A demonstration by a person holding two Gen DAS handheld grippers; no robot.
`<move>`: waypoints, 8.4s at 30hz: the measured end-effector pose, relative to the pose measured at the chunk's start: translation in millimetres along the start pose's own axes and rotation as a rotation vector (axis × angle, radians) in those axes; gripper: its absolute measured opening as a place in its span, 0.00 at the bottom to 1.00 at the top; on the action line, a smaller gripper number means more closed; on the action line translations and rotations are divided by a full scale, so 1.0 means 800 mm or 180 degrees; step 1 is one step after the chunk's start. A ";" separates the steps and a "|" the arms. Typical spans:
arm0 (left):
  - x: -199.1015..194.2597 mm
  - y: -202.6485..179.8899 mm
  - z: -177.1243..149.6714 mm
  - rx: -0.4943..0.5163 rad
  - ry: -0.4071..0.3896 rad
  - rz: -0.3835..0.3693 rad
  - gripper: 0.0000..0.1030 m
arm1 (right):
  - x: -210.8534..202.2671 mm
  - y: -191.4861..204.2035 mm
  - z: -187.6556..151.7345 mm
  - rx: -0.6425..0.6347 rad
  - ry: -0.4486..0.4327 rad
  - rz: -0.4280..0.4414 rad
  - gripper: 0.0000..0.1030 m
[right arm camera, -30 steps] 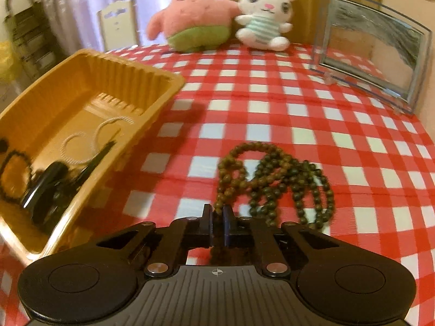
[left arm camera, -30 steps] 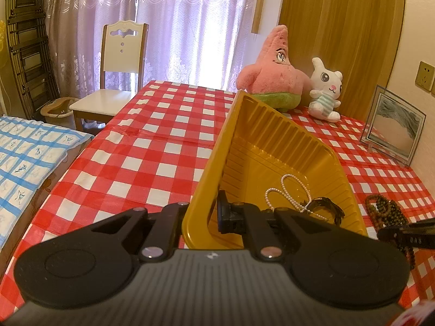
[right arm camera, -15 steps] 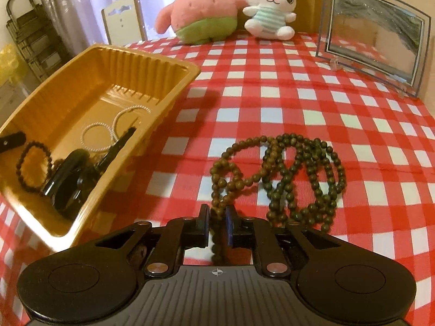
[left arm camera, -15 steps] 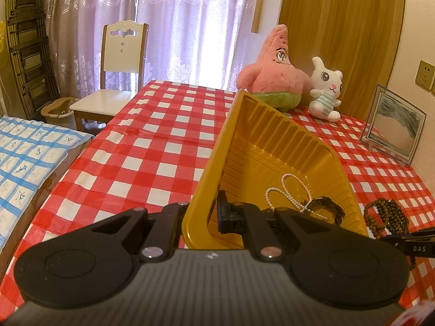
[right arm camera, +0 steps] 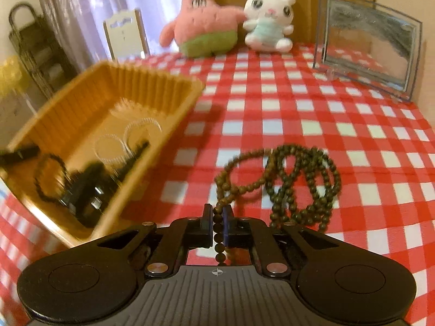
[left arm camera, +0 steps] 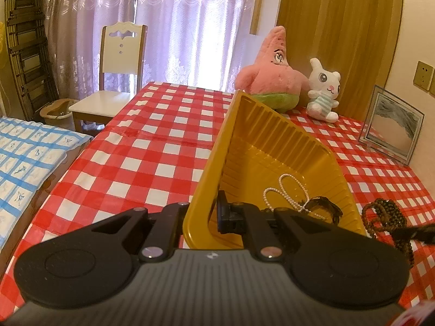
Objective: Organize jewelry
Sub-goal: 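Lift the bead necklace high with the right tool, then lower the necklace into the orange tray and open the right tool, then move the right tool back to the last bead necklace, then close the right tool on the last dark bead necklace, then lift the bead necklace high with the right tool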
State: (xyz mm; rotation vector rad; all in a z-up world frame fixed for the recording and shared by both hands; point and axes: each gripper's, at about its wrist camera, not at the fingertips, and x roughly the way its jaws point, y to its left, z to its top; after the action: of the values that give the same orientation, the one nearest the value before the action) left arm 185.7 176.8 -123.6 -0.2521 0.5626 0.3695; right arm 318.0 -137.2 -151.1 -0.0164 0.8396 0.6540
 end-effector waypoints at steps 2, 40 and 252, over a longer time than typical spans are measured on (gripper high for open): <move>-0.001 -0.002 0.001 0.0001 -0.0001 0.0000 0.07 | -0.023 -0.001 0.010 0.0023 -0.0138 0.0043 0.06; -0.010 -0.012 0.008 0.0056 -0.0072 -0.0048 0.06 | -0.211 0.068 0.125 -0.0503 -0.0845 0.0312 0.06; -0.011 -0.011 0.009 0.0080 -0.0110 -0.0161 0.06 | -0.348 0.087 0.249 -0.0940 -0.1370 0.0347 0.06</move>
State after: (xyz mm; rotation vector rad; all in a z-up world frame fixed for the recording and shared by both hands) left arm 186.0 168.6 -111.2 -0.2350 0.5255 0.3171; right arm 281.5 -177.0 194.2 -0.0941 0.3266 0.8433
